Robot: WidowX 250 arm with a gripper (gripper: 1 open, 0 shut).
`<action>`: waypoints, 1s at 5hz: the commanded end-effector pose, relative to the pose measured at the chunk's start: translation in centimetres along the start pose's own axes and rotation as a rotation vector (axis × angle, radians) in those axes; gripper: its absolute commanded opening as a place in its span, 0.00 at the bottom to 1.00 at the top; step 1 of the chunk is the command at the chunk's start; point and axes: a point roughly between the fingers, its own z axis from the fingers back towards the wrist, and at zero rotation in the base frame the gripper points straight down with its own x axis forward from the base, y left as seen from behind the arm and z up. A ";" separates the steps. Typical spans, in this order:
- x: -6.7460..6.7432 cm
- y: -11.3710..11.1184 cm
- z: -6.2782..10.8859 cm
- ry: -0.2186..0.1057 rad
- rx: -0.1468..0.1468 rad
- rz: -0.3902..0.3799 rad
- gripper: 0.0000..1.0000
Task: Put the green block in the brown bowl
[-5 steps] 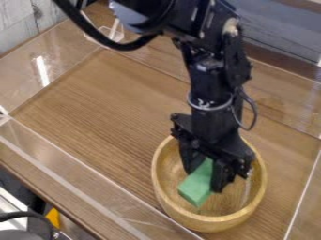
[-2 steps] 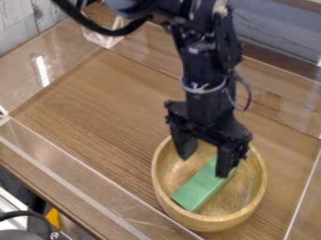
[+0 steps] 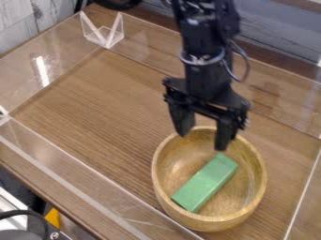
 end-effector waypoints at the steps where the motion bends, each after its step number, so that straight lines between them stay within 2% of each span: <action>1: 1.4 2.2 2.2 -0.081 0.028 0.016 1.00; 2: 1.9 4.7 2.3 -0.115 0.058 -0.026 1.00; 3: 2.6 6.4 2.3 -0.142 0.072 -0.074 1.00; 5: 4.6 6.1 3.6 -0.189 0.088 -0.038 1.00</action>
